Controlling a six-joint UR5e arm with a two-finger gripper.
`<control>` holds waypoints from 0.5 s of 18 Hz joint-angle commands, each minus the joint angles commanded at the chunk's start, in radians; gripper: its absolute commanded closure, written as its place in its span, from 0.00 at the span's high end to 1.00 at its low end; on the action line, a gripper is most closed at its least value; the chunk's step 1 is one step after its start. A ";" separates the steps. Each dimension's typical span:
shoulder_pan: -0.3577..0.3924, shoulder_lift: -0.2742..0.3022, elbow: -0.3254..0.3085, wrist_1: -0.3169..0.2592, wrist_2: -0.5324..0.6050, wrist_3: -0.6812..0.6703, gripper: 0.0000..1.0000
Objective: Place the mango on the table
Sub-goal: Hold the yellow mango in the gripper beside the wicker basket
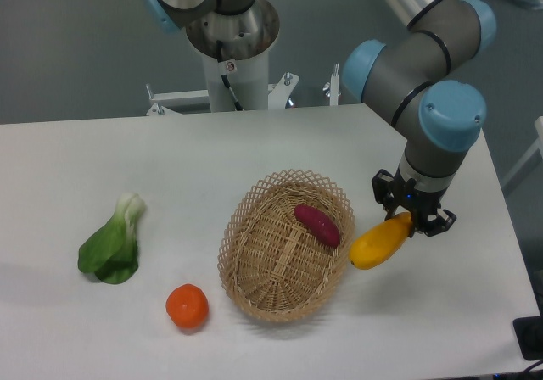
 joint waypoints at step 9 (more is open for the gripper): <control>-0.009 0.002 -0.002 -0.006 0.003 -0.011 0.28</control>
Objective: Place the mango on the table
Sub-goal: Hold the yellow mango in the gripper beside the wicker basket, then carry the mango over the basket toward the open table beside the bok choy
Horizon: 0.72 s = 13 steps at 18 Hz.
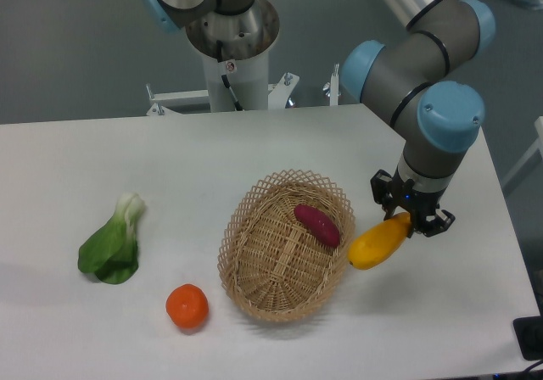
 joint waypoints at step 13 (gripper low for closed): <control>-0.136 0.101 -0.158 -0.002 -0.012 -0.024 0.28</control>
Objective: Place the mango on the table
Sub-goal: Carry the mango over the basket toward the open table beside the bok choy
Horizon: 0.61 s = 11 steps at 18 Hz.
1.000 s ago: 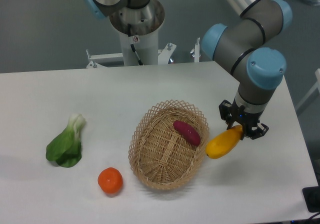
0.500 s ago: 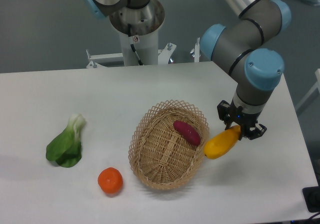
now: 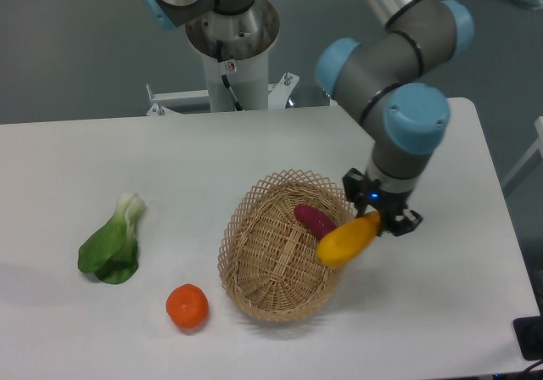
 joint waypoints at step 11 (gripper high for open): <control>-0.167 0.150 -0.279 0.149 0.005 -0.008 0.28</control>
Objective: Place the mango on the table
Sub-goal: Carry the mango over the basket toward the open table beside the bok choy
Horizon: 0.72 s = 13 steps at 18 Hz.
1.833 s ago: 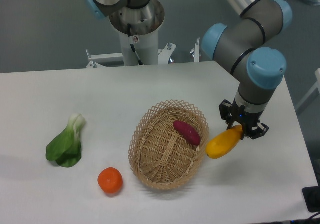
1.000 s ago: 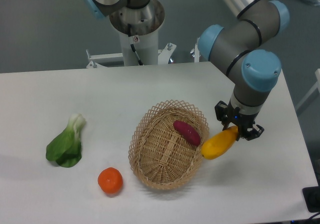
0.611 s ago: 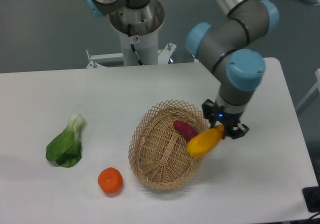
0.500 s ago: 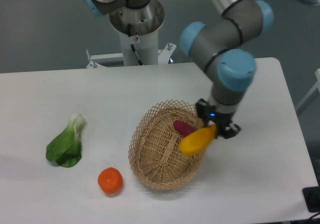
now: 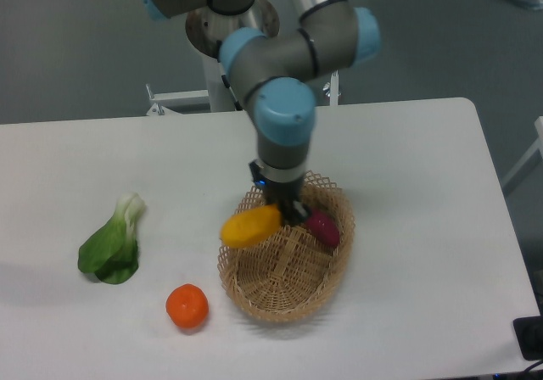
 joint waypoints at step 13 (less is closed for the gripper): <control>-0.137 0.129 -0.195 0.021 0.069 0.055 0.30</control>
